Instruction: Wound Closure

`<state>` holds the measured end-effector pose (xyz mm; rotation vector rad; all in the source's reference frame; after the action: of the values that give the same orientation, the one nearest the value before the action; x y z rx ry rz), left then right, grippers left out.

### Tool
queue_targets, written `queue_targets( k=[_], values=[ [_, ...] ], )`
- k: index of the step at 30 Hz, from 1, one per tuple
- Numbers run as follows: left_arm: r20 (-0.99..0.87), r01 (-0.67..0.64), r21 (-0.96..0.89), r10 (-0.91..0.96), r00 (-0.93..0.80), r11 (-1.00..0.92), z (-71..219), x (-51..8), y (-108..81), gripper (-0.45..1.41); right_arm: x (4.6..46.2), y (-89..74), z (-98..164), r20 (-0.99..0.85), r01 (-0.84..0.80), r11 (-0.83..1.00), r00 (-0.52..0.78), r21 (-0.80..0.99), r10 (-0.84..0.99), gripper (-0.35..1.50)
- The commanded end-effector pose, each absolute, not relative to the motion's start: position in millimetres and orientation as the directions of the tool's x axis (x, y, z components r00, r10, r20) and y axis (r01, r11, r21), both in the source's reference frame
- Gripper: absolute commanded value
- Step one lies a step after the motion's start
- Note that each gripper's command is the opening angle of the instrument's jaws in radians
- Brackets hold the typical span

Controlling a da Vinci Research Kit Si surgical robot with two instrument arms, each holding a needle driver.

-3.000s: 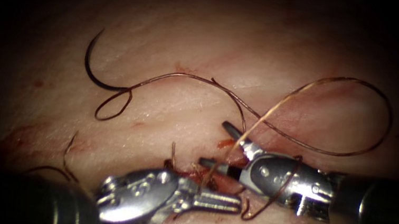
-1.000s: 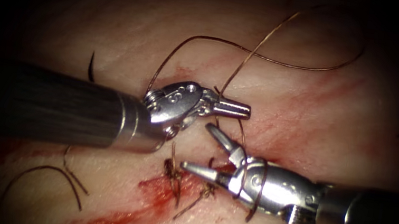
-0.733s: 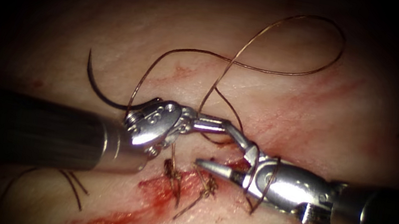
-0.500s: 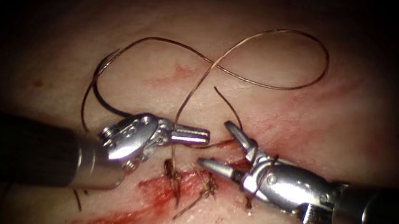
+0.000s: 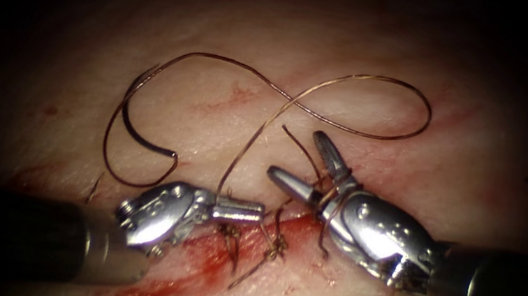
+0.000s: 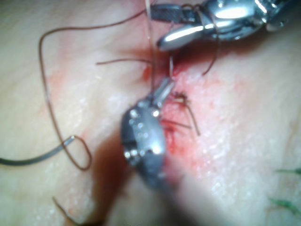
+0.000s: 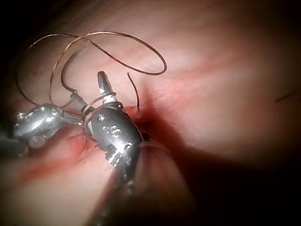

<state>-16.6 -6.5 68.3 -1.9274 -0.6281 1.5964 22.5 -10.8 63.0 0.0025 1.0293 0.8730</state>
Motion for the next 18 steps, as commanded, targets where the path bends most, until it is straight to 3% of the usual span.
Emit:
queue_targets(
  k=[1, 18],
  values=[
    [-0.72, 0.005, -0.679, 0.667, 0.191, -0.734, 68.9, -17.3, -7.0, -0.45, 24.1, -11.0, 63.3, -0.703, -0.629, 0.676, 0.275, 0.384, 0.656, 1.08],
    [-0.713, -0.007, -0.687, 0.673, 0.199, -0.726, 68.5, -17.9, -5.4, -0.45, 26.4, -8.4, 65.6, -0.508, -0.653, 0.677, 0.479, 0.339, 0.716, 1.04]
  ],
)
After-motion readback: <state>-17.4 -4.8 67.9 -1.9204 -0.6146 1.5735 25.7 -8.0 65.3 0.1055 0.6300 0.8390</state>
